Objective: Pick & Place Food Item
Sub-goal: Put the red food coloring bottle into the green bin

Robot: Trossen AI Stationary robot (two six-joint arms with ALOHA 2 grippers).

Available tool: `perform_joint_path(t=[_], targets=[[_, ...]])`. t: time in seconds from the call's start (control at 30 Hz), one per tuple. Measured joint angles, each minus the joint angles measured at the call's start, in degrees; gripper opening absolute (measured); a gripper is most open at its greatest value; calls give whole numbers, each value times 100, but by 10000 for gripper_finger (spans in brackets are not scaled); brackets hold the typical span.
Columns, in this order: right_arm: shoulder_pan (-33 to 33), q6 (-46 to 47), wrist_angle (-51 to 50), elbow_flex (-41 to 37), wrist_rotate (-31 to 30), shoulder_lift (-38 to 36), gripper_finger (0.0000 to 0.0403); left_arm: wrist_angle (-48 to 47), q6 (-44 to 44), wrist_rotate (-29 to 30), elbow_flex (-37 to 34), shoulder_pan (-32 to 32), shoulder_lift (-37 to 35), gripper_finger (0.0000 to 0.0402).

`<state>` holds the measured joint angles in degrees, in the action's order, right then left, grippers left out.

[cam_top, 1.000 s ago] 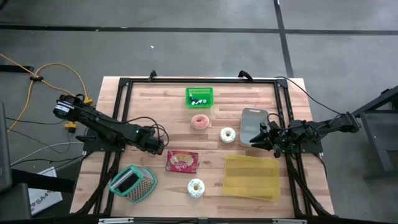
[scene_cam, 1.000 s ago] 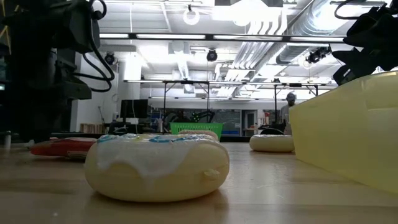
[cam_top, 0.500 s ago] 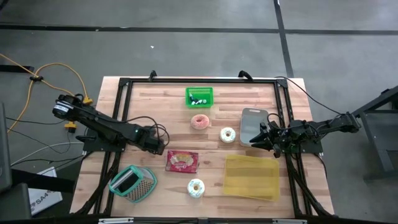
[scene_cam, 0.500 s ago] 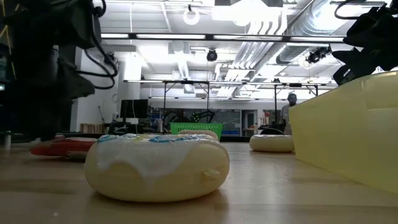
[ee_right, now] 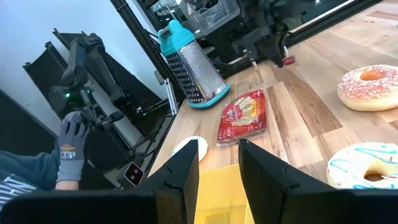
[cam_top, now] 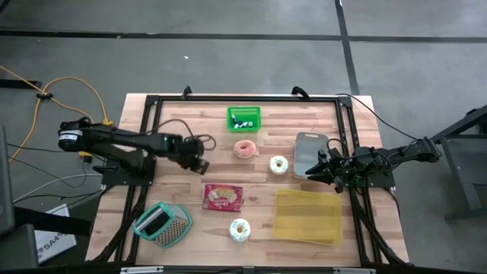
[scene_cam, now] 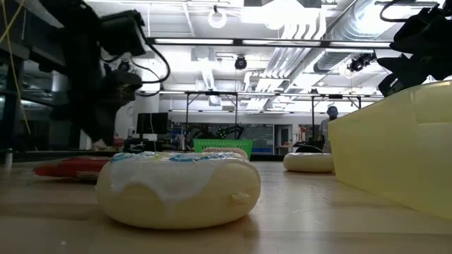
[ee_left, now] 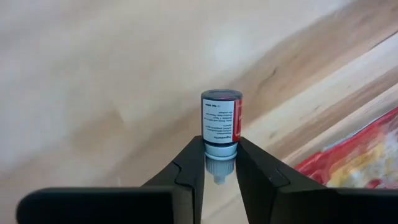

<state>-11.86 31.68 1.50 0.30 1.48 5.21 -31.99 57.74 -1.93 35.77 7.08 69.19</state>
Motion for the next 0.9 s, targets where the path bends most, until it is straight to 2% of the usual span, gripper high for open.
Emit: perform_joint_path(t=[0.23,0.43,0.63,0.9], targets=[[2,0,2,2,0,-1,100,-50,-1470,-443,385,1057,0,67],[2,-1,6,1,1,-1,100,-142,-2241,-588,913,1544,160,67],[2,0,9,2,2,0,100,-607,-2917,-678,1841,1867,913,67],[2,0,11,2,0,0,100,-705,-4026,-933,3235,2432,2271,67]])
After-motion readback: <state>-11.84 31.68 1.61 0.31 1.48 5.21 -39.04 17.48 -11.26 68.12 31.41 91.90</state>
